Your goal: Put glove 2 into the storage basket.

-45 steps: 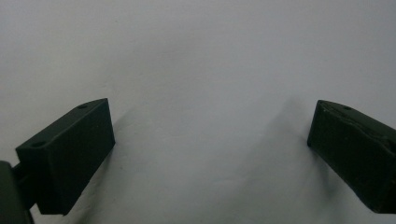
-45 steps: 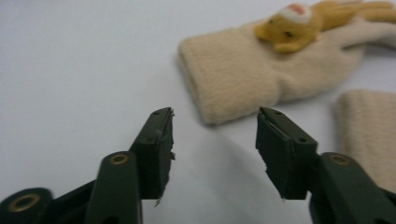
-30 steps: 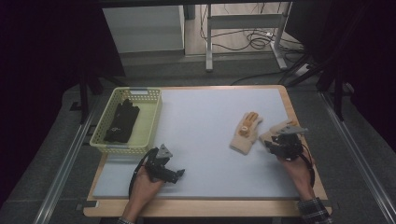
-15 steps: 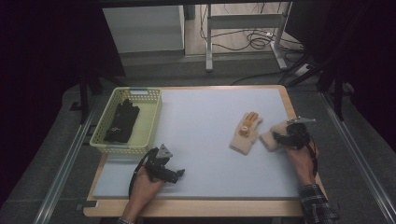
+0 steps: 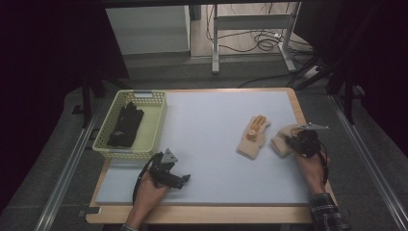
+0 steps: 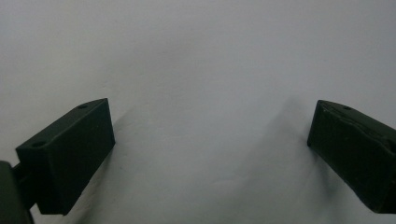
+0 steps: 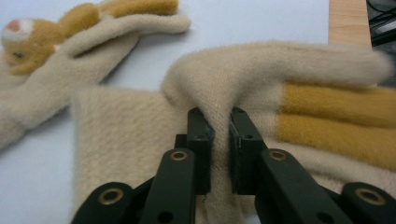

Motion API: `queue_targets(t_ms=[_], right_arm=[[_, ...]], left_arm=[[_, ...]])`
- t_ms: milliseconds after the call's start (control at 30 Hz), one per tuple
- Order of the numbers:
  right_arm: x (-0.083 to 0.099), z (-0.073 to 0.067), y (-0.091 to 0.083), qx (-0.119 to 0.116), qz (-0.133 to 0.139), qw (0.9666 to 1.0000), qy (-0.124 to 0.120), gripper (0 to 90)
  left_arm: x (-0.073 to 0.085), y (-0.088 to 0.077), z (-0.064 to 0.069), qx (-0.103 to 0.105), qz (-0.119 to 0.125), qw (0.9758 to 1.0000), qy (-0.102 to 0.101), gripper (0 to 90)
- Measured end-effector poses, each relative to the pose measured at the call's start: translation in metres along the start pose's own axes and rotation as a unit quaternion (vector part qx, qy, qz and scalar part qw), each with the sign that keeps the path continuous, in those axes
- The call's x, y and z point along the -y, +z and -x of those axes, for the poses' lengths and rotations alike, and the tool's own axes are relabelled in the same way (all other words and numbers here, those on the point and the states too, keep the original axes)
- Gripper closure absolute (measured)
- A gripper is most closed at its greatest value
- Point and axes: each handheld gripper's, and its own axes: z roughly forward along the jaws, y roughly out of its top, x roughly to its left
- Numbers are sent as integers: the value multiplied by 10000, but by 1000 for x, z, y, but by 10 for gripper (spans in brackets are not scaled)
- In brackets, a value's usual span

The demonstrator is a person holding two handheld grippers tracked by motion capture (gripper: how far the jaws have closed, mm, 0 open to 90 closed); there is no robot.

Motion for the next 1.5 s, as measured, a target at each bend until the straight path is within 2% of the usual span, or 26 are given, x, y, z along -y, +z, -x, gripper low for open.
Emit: queue_targets(t_ms=[233, 300, 367, 533, 567, 600, 700, 733, 800, 833, 867, 967, 1033, 1067, 1133, 1167, 1200, 1233, 1267, 1300, 1333, 1367, 1400, 1433, 1467, 1500], right_arm=[[-3, -3, -9, -103, 89, 9999, -71, 837], [-7, -9, -16, -130, 148, 9996, -205, 839], [-8, -10, -18, -127, 170, 9995, -238, 840], [-17, -22, -32, -373, 342, 9980, -381, 840], [-22, -28, -37, -479, 401, 9971, -445, 840], [-22, -28, -37, -479, 401, 9971, -445, 840], [-28, -41, -44, -708, 501, 9946, -569, 840], [-33, -53, -48, -845, 553, 9921, -748, 839], [-35, -57, -49, -895, 564, 9912, -794, 839], [-38, -69, -51, -1049, 590, 9884, -922, 838], [-38, -69, -51, -1049, 590, 9884, -922, 838], [-43, -88, -50, -1283, 590, 9835, -1129, 838], [-46, -109, -46, -1442, 525, 9788, -1356, 837], [-46, -109, -46, -1442, 525, 9788, -1356, 837], [-48, -124, -42, -1554, 482, 9752, -1503, 837], [-50, -141, -37, -1733, 439, 9698, -1658, 837], [-50, -147, -35, -1776, 421, 9682, -1713, 836], [-50, -147, -35, -1776, 421, 9682, -1713, 836], [-50, -162, -29, -1913, 376, 9625, -1885, 836], [-50, -162, -29, -1913, 376, 9625, -1885, 836], [-50, -176, -23, -2056, 314, 9563, -2054, 835], [-50, -176, -23, -2056, 314, 9563, -2054, 835], [-48, -192, -16, -2187, 219, 9503, -2203, 834], [-48, -192, -16, -2187, 219, 9503, -2203, 834], [-46, -202, -9, -2255, 125, 9468, -2293, 833], [-44, -208, -5, -2310, 90, 9447, -2328, 832]], left_arm=[[0, 0, 0, 0, 0, 10000, -1, 7], [0, 0, 0, -1, 0, 10000, -1, 7], [0, 0, 0, 0, 0, 10000, -1, 7], [0, 0, 0, 0, -1, 10000, 0, 7], [0, 0, 0, -1, -1, 10000, 0, 7], [0, 0, 0, 0, -1, 10000, -1, 7], [0, 0, 0, -1, -1, 10000, -2, 7], [0, 0, 0, 2, -2, 10000, 0, 7], [0, 0, 0, -1, -1, 10000, -1, 7], [0, 0, 0, -3, -1, 10000, 13, 7], [0, 0, 0, -3, -1, 10000, 13, 7], [0, 0, 0, -3, 0, 10000, 13, 7], [0, 0, 0, -3, 0, 10000, 12, 7], [0, 0, 0, -3, 7, 10000, 4, 7], [0, 0, 0, -7, 8, 10000, 4, 7], [0, 0, 0, -7, 8, 10000, 4, 7], [0, 0, 0, -5, 7, 10000, 4, 7], [0, 0, 0, -5, 7, 10000, 4, 7], [0, 0, 0, -6, 8, 10000, 3, 7], [0, 0, 0, -5, 8, 10000, 2, 7], [0, 0, 0, -5, 8, 10000, 3, 7], [0, 0, 0, -7, 8, 10000, 4, 7], [0, 0, 0, -7, 7, 10000, 5, 6], [0, 0, 0, -7, 8, 10000, 4, 6], [0, 0, 0, -7, 8, 10000, 4, 7], [0, 0, 0, -8, 8, 10000, 4, 6]])
